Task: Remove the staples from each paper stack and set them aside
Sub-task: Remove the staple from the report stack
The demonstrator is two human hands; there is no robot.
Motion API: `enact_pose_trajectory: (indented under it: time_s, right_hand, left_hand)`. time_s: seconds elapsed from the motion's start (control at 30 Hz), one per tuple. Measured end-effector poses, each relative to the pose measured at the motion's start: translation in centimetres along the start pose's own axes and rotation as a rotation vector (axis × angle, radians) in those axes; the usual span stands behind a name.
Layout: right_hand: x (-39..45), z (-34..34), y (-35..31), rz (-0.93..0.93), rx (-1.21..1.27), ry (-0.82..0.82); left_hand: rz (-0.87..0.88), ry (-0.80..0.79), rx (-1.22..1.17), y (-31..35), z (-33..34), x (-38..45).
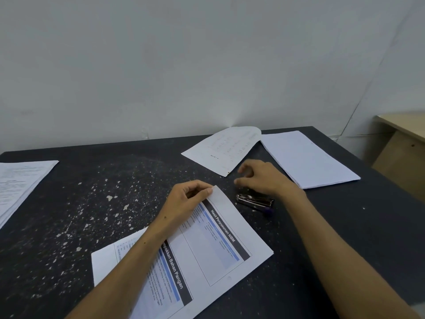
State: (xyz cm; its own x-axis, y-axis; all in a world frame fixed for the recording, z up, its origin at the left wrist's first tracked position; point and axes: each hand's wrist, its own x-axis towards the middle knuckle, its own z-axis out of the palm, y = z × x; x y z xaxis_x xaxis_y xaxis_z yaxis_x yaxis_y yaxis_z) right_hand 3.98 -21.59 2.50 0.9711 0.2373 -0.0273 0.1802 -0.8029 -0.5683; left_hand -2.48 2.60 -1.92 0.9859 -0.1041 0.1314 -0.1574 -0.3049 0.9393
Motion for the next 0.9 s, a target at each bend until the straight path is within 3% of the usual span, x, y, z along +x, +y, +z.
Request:
enact_pose_trajectory:
  time_s: [0.27, 0.37, 0.57, 0.9]
  right_hand:
    - [5.0, 3.2, -1.9, -0.049, -0.252, 0.223]
    - [6.4, 4.3, -3.0, -0.111, -0.295, 0.216]
    - [8.9, 5.0, -3.6, 0.013, -0.310, 0.172]
    - [9.9, 6.1, -2.9, 0.109, -0.005, 0.236]
  left_hand:
    - [-0.109, -0.056, 0.034, 0.9, 0.0, 0.7]
    - [-0.141, -0.060, 0.009, 1.0, 0.1, 0.7]
    - [-0.124, -0.074, 0.012, 0.6, 0.0, 0.7]
    - [-0.294, -0.074, -0.048, 1.6, -0.2, 1.6]
